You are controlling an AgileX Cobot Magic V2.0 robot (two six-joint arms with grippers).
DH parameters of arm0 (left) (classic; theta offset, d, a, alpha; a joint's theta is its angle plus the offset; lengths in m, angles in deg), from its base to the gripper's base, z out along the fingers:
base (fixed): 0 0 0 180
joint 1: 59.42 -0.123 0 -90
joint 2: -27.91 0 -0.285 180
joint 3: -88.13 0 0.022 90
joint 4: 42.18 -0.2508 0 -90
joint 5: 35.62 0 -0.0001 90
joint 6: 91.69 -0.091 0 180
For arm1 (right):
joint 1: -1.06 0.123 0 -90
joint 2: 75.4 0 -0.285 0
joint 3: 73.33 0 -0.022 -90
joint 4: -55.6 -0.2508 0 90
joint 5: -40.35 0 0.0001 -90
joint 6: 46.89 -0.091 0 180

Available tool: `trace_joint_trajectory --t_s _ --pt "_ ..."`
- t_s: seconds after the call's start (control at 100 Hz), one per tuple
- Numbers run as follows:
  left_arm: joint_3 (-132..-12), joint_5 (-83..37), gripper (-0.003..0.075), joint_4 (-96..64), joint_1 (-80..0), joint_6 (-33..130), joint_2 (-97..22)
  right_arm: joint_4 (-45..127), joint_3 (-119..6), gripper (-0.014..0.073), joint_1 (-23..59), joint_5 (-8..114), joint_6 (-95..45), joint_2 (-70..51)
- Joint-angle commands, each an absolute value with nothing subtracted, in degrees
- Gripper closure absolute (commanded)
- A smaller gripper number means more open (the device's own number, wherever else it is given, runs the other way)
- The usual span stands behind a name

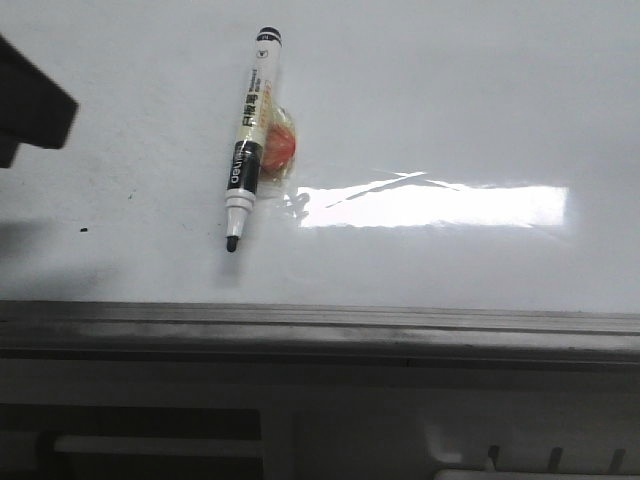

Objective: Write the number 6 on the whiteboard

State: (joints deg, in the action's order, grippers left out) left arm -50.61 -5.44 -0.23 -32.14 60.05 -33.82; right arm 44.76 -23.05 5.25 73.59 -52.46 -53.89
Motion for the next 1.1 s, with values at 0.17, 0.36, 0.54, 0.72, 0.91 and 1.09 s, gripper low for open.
trace_joint_trajectory --t_s 0.17,0.36,0.54,0.72,0.91,1.09 --pt "-52.63 -29.06 0.0333 3.52 -15.10 60.19 -40.03 44.97 -25.13 0.0260 5.18 69.74 -51.62 -52.72" --pt "-52.63 -38.42 0.0333 7.04 -11.69 60.19 -45.99 44.97 -25.13 0.0260 5.18 69.74 -51.62 -52.72" --pt "-52.63 -39.06 0.0334 7.29 -11.69 60.19 -51.01 44.97 -25.13 0.0260 5.18 69.74 -51.62 -52.72" --pt "-52.63 -39.06 0.0539 8.51 -11.69 60.19 -53.83 44.97 -25.13 0.0260 5.18 69.74 -51.62 -52.72" --pt "-53.06 -36.12 0.0739 6.93 -11.69 59.90 -51.95 40.75 -25.50 0.0261 5.97 69.29 -46.06 -52.72" --pt "-57.68 -19.51 0.0739 -9.73 -10.14 47.81 -46.98 19.15 -26.96 0.0261 11.69 72.82 -13.79 -48.99"
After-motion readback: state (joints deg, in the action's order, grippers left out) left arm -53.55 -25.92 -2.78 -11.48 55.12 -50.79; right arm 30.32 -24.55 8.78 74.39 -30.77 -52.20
